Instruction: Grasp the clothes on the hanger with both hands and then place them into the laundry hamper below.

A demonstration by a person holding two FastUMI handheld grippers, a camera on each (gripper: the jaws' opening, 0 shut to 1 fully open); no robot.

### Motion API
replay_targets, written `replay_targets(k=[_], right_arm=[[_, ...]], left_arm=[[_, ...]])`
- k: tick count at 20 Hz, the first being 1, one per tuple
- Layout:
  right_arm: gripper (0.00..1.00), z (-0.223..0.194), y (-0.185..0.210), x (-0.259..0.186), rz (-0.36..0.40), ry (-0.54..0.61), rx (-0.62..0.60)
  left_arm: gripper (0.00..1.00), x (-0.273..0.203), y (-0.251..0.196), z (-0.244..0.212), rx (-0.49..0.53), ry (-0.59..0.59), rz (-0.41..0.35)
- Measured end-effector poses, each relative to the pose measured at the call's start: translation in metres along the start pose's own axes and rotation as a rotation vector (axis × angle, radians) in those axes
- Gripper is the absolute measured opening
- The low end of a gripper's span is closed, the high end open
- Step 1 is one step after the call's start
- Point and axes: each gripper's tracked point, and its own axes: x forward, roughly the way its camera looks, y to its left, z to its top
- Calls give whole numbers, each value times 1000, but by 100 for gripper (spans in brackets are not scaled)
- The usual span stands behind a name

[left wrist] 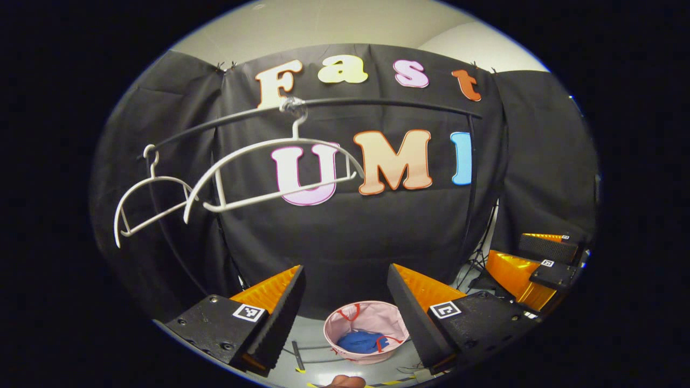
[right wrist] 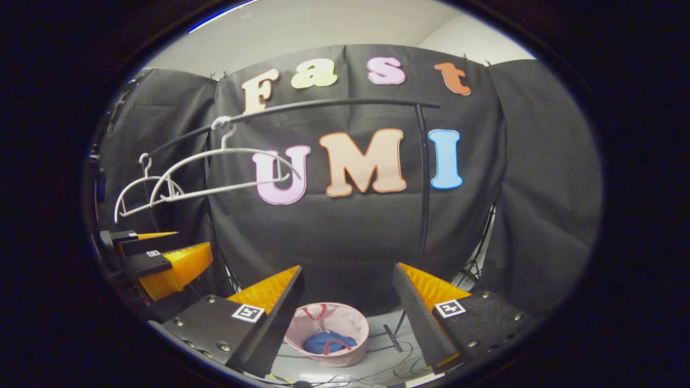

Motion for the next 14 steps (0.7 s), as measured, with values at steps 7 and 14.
replay_targets(k=[7, 14], right_arm=[[99, 46, 3, -36, 7, -123, -52], [99, 62, -12, -64, 17, -168, -7]], left_arm=[[98, -21, -3, 37, -58, -69, -21], [97, -46, 3, 82, 7, -179, 45]])
